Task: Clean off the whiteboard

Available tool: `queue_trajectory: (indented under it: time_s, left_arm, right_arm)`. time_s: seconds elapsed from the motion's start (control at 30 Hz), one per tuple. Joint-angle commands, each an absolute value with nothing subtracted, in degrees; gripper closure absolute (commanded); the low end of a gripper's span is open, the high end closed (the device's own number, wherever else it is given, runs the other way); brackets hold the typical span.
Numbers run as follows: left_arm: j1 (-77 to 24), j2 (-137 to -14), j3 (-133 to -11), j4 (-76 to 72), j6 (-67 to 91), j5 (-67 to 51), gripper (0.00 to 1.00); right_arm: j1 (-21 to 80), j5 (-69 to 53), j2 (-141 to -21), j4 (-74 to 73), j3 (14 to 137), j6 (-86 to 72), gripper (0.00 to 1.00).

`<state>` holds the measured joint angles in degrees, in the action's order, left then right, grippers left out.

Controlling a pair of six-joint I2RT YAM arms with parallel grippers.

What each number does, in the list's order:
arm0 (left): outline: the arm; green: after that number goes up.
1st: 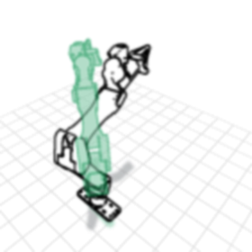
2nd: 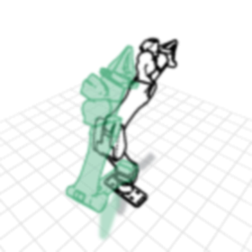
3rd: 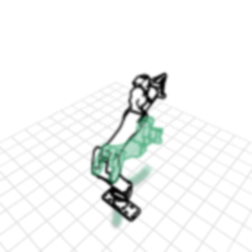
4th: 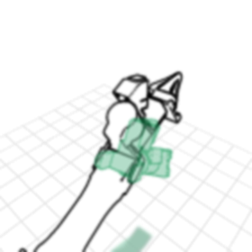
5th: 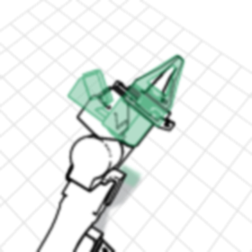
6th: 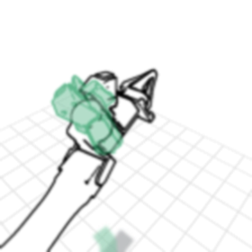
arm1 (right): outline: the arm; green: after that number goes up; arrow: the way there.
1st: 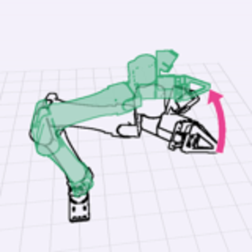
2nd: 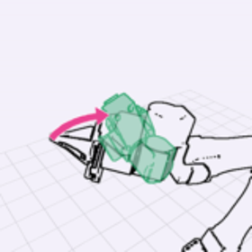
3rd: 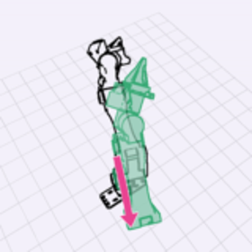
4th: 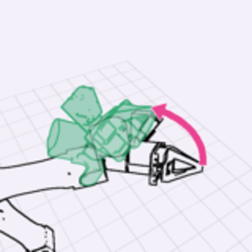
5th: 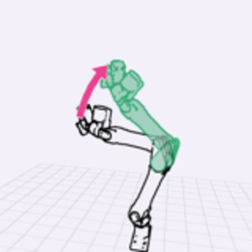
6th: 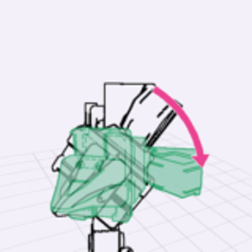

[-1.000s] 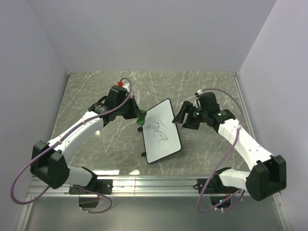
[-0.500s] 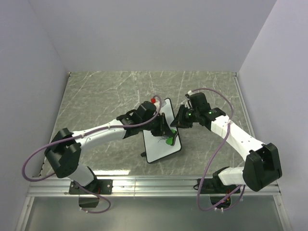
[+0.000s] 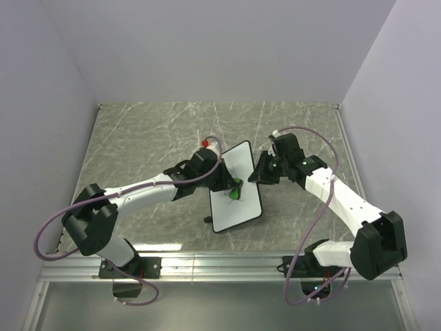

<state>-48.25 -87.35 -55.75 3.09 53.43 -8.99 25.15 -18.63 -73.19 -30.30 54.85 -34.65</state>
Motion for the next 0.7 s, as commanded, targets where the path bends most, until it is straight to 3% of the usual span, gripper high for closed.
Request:
queue_trajectory:
  time_s: [0.0,0.23,0.47,0.67]
  left_arm:
    - [-45.27,-89.83,-49.32,7.92,50.28,-0.17,1.00]
    - [-45.87,-92.82,-44.56,2.12,48.17,-1.93,1.00]
    - [-58.26,-88.86,-53.78,4.57,49.12,-5.44,1.00]
    - [-68.19,-86.40,-53.97,2.47,54.75,-6.76,1.00]
  right_arm:
    - [26.19,-19.51,-69.26,-33.66,56.34,-34.10,1.00]
    - [26.10,-18.46,-69.17,-35.42,57.30,-34.01,1.00]
    - [26.19,-17.93,-70.66,-34.72,57.92,-34.98,1.00]
    - [26.19,-18.28,-73.73,-33.49,59.41,-36.12,1.00]
